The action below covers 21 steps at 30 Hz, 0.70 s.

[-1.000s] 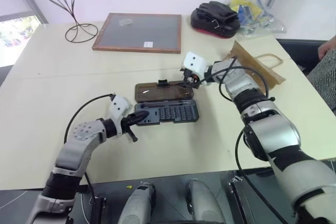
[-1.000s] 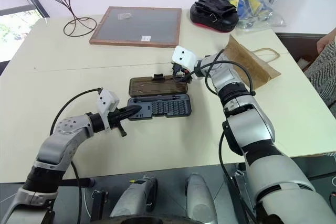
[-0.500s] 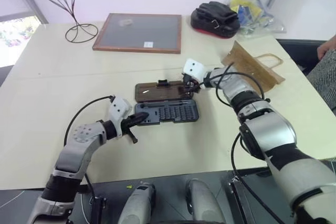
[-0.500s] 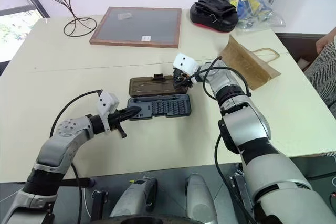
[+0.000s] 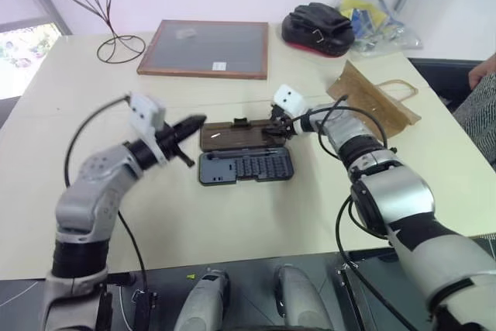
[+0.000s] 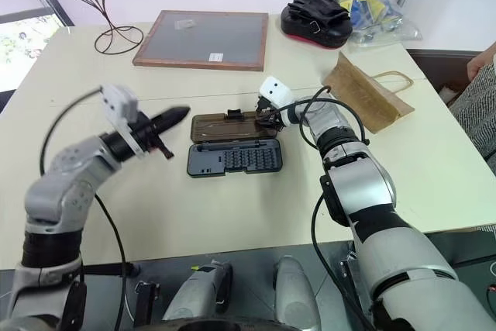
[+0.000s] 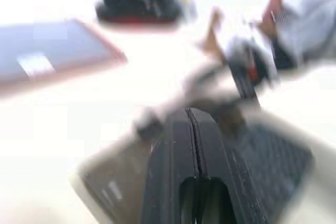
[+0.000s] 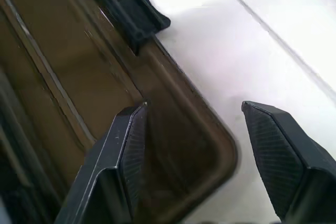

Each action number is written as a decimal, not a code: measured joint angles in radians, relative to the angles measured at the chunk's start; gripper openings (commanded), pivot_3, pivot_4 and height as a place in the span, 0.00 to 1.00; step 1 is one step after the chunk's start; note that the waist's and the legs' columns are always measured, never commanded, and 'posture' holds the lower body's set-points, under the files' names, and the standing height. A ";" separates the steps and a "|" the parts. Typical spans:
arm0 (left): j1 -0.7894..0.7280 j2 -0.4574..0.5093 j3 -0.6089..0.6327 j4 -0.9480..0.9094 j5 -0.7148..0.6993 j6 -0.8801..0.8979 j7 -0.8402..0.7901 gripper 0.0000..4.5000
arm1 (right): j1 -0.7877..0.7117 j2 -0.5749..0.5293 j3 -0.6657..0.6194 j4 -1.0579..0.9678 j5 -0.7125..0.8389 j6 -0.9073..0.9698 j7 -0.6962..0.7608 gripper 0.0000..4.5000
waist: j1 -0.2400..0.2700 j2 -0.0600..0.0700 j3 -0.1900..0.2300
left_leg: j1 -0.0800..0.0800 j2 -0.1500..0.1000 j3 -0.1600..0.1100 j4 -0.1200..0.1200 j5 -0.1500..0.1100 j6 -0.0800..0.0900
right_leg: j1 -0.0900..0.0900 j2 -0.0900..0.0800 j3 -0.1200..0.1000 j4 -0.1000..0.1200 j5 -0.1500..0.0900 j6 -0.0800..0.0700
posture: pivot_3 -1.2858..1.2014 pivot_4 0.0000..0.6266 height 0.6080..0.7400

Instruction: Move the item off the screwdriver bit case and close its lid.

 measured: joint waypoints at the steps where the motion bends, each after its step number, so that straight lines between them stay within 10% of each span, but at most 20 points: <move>1: -0.005 0.001 0.003 0.000 -0.002 0.000 0.008 0.00 | 0.000 0.001 -0.011 0.000 0.007 0.019 -0.005 0.66 | 0.000 0.000 0.000 | 0.000 0.000 0.000 0.000 0.000 0.000 | 0.000 0.000 0.000 0.000 0.000 0.000 | 0.52 0.24 0.95; 14: 0.029 0.002 -0.008 0.003 0.020 -0.006 0.030 0.00 | 0.035 -0.025 -0.117 -0.085 0.082 0.259 -0.106 0.66 | 0.004 0.000 0.000 | 0.000 -0.001 0.000 0.000 -0.001 0.001 | 0.001 0.000 0.000 0.000 0.000 0.000 | 0.52 0.24 0.95; 21: -0.019 0.008 -0.011 0.053 0.047 -0.028 0.021 0.00 | 0.190 -0.034 -0.108 -0.494 0.128 0.602 -0.098 0.55 | 0.005 0.000 -0.001 | 0.000 -0.001 -0.002 0.000 -0.001 0.002 | 0.001 0.000 -0.001 0.000 0.000 0.000 | 0.52 0.24 0.95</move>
